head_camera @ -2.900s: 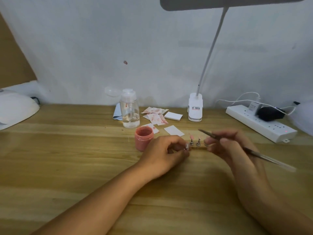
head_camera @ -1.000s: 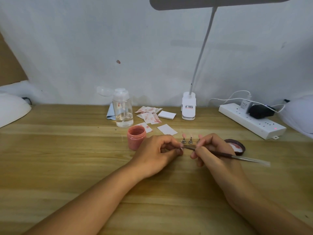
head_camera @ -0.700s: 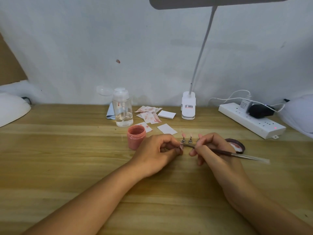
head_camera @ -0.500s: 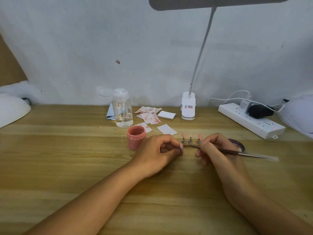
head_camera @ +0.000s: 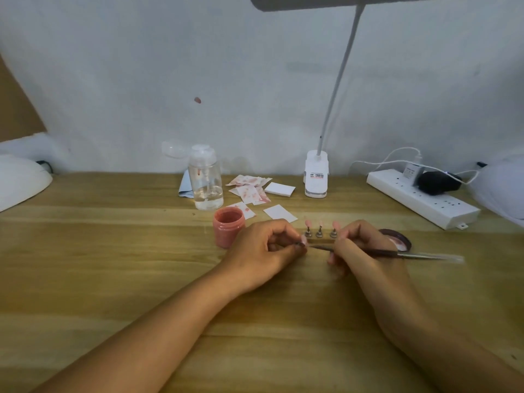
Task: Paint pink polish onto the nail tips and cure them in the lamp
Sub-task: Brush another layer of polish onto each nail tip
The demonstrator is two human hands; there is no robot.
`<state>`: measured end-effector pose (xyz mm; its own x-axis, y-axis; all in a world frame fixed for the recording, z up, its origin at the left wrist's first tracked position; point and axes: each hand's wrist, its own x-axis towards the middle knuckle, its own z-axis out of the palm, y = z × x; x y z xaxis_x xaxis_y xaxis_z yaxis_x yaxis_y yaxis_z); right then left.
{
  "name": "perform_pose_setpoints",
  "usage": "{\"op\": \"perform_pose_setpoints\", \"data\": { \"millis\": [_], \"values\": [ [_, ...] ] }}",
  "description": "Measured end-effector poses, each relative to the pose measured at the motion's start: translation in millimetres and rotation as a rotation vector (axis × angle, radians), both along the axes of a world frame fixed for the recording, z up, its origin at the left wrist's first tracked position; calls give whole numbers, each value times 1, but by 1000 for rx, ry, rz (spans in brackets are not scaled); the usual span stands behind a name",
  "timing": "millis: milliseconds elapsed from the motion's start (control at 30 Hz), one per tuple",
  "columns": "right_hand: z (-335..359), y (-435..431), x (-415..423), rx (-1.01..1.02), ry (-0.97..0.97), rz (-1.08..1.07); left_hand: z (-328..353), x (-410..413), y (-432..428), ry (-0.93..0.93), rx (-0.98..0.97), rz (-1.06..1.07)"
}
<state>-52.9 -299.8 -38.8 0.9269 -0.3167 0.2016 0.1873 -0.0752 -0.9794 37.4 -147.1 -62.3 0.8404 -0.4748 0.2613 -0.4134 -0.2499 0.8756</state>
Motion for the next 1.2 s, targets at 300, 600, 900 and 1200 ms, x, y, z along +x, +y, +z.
{"op": "perform_pose_setpoints", "data": {
  "millis": [300, 600, 900, 1200],
  "values": [
    [0, -1, -1, 34, -61, -50, 0, -1, 0, 19, -69, -28],
    [-3, -1, 2, 98, -81, -83, 0, -2, 2, -4, -65, -40],
    [-8, -1, 3, 23, -55, -23, -3, 0, 1, -34, -11, -12],
    [-7, 0, 1, 56, -58, -17, -4, 0, 1, -49, 18, -22]
  ]
}}
